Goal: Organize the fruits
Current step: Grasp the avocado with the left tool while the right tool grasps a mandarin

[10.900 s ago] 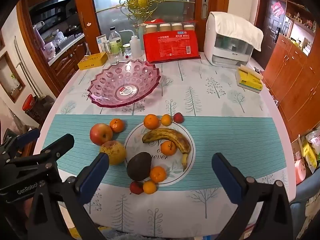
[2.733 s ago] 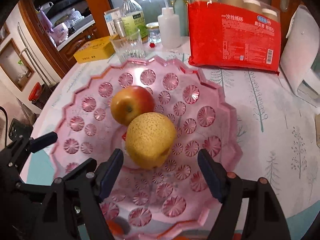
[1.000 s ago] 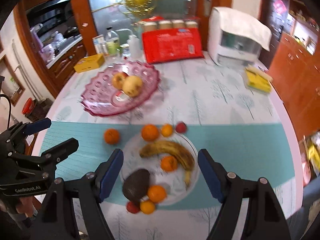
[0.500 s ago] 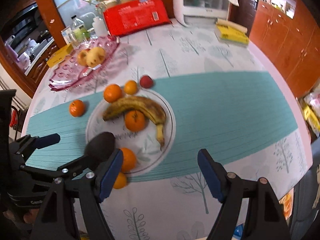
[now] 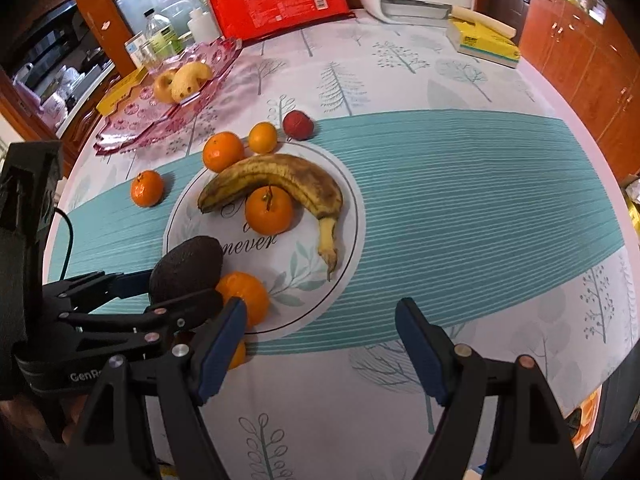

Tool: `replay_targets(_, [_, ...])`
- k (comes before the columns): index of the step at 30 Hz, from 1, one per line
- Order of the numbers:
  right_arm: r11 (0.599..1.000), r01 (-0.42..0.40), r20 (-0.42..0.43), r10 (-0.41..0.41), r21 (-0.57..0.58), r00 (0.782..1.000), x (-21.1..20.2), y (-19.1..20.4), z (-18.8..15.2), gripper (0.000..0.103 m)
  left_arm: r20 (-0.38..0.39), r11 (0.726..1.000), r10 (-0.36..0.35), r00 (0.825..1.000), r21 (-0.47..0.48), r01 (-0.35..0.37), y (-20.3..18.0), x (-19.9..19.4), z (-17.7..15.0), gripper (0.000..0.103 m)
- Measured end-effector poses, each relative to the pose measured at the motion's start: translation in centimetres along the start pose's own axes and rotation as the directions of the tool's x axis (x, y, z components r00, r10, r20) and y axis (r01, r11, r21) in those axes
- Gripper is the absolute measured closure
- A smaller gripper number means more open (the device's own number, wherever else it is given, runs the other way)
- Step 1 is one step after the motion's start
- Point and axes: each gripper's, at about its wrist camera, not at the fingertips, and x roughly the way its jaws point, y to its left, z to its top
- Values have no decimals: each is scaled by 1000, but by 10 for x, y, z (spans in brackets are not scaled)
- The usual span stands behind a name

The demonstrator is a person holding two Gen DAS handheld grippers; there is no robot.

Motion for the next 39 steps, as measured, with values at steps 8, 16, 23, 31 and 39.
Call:
replay_targets(8, [998,-34,-47,31,-59,998,14,15,0,26,11,995,-59,998,-79,60,21,-1,-1,47])
replay_targets(16, [990,-65,-70,56,-129,996,28,39,0,26,34,998,26,999,-66,-24,30,-10,-5,47])
replay_targets(23, [988,-87,-102,74,-124,992,41,46,1,32,43,987,154,987,-59,-151,49,-23,-7,47])
replay_targets(31, [989,-100,-132,86,-105,987,55,49,4,54,56,980,200,978,-10,-199,44,-22,-7,46])
replay_targets(39, [987,-101,-129,85,-124,988,55,55,5,61,48,975,221,974,-40,-219,50,-16,-5,47])
